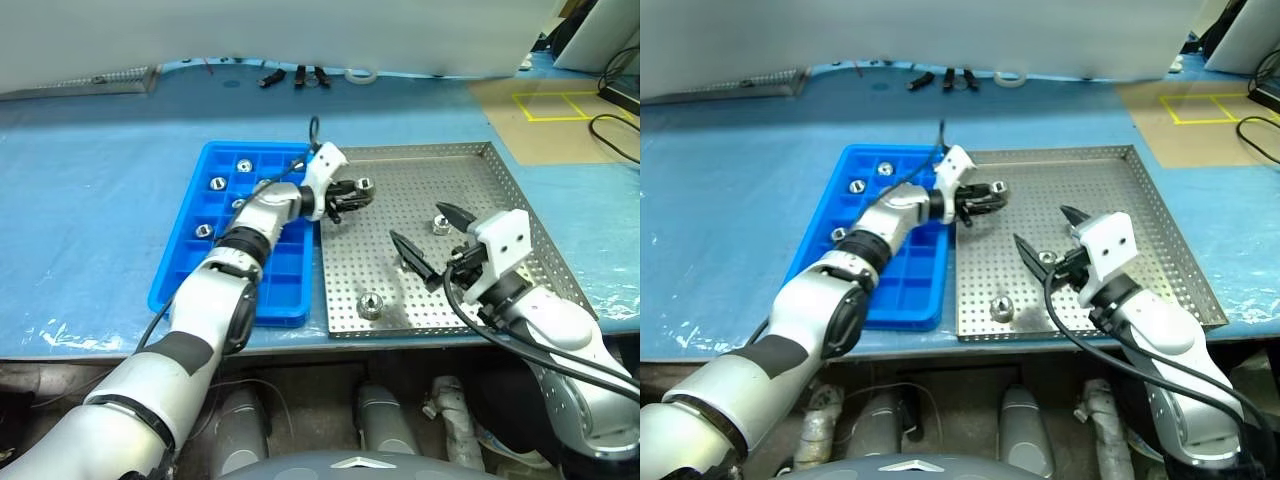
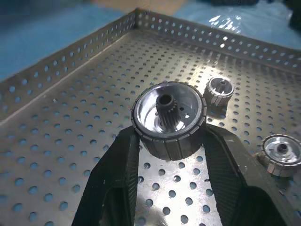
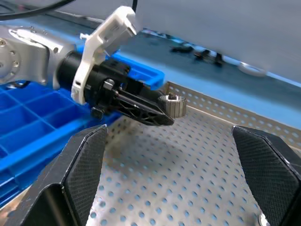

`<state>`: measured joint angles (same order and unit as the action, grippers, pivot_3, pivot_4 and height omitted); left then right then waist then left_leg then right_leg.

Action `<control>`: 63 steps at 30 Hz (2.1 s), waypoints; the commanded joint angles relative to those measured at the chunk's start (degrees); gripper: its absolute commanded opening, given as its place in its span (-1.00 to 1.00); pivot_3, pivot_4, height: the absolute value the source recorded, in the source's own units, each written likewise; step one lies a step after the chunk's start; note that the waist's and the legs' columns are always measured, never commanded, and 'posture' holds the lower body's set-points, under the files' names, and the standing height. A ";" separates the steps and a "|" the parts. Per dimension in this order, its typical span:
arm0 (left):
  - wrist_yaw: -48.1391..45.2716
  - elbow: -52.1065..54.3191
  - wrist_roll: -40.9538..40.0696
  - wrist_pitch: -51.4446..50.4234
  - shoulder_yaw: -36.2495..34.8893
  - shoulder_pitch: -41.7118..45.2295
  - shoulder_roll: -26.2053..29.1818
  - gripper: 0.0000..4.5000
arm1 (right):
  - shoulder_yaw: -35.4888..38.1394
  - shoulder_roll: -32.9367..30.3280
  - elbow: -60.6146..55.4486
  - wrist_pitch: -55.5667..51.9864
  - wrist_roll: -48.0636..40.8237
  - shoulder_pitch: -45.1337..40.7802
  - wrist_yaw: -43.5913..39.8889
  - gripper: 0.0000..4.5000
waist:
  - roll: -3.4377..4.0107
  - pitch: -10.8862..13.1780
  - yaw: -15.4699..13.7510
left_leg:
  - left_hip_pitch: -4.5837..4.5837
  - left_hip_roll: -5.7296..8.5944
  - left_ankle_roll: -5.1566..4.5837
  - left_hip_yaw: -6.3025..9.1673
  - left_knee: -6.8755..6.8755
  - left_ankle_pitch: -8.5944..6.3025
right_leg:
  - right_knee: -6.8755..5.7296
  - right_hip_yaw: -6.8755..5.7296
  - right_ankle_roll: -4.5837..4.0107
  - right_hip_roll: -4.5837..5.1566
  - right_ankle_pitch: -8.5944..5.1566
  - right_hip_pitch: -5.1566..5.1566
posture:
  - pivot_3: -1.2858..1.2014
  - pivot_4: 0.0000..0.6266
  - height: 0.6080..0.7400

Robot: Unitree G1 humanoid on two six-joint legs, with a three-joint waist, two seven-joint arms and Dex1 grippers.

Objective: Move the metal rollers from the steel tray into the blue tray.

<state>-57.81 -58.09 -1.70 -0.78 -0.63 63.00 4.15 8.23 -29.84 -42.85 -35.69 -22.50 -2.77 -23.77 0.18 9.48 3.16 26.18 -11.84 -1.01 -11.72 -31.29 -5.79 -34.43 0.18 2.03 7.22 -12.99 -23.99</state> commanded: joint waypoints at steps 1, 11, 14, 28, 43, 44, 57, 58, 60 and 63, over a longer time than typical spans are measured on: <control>-5.73 18.64 -5.24 -7.93 0.53 -5.75 3.28 -0.26 | -0.98 -1.44 3.03 0.15 -2.26 -4.94 -3.69 1.00 | 0.00 0.00 -0.63 | -0.04 -0.03 0.00 0.01 0.00 0.01 | -0.03 0.01 -0.01 -0.01 0.00 -0.01 | -0.24 -0.52 1.00; 4.27 61.89 -13.51 -32.37 -1.10 -26.54 12.22 -0.26 | -10.33 -0.10 18.67 4.91 -1.96 -18.98 -15.04 1.00 | 0.06 0.03 -6.82 | -0.16 -0.08 0.11 -0.02 0.03 0.07 | -0.27 -0.07 -0.09 -0.01 -0.03 0.02 | 0.04 -0.52 1.00; 8.23 69.34 -13.42 -33.26 -2.80 -32.61 15.14 -0.26 | -12.88 0.96 22.37 6.38 -1.77 -21.92 -18.31 1.00 | 0.05 0.03 -8.12 | -0.14 -0.09 0.16 0.00 0.02 0.10 | -0.29 -0.12 -0.09 -0.01 -0.03 0.04 | 0.11 -0.52 1.00; 13.74 89.72 -22.16 -37.30 -12.78 -57.57 25.53 -0.26 | -17.26 3.74 32.63 11.04 0.00 -29.17 -26.78 1.00 | 0.05 0.03 -11.66 | -0.19 -0.10 0.51 0.16 0.32 0.29 | -0.33 -0.23 -0.07 -0.10 -0.04 -0.01 | 0.26 -0.52 1.00; 18.48 85.60 -21.95 -33.44 -14.31 -64.70 27.01 -0.26 | -17.81 4.87 34.16 10.89 0.46 -29.70 -29.56 1.00 | 0.03 0.02 -12.30 | -0.21 -0.08 0.56 0.34 0.32 0.32 | -0.38 -0.20 -0.04 -0.11 -0.04 -0.02 | 0.27 -0.52 1.00; 18.51 85.16 -21.79 -33.26 -14.25 -64.97 27.20 -0.26 | -17.80 4.89 34.02 10.77 0.47 -29.67 -29.59 1.00 | 0.03 0.02 -12.30 | -0.21 -0.08 0.57 0.34 0.32 0.32 | -0.39 -0.20 -0.05 -0.11 -0.04 -0.02 | 0.27 -0.52 1.00; 18.33 83.19 -22.35 -32.30 -13.81 -65.95 29.32 0.06 | -17.47 5.07 32.64 9.71 0.67 -29.09 -28.21 1.00 | 0.01 0.01 -12.22 | -0.29 -0.09 0.60 0.33 0.31 0.34 | -0.47 -0.18 -0.05 -0.12 -0.04 0.00 | 0.25 -0.52 1.00; 18.58 83.07 -22.18 -32.27 -13.66 -65.57 29.40 0.19 | -17.45 5.05 32.67 9.74 0.69 -29.10 -28.19 1.00 | 0.01 0.01 -12.22 | -0.30 -0.09 0.60 0.33 0.31 0.34 | -0.48 -0.18 -0.05 -0.12 -0.04 0.00 | 0.25 -0.52 1.00; 17.98 83.30 -22.95 -32.96 -13.33 -64.60 29.86 0.31 | -17.37 4.97 32.69 9.86 0.84 -29.11 -28.05 1.00 | 0.01 0.00 -12.19 | -0.30 -0.08 0.61 0.33 0.31 0.35 | -0.50 -0.18 -0.05 -0.12 -0.03 0.00 | 0.24 -0.52 1.00; 17.63 83.51 -24.12 -33.57 -13.13 -63.17 30.15 0.31 | -17.27 4.82 32.55 9.99 1.10 -29.00 -27.73 1.00 | 0.00 0.00 -12.15 | -0.32 -0.07 0.65 0.32 0.29 0.37 | -0.56 -0.18 -0.05 -0.12 -0.03 0.00 | 0.23 -0.52 1.00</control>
<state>-39.89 24.28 -24.48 -34.36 -13.37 -1.02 33.57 -9.79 -24.77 -7.68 -26.28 -21.26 -31.76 -51.72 0.18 9.48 -8.99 25.87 -11.91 -0.34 -11.41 -31.01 -5.40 -35.01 0.00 1.98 7.10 -13.02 -23.99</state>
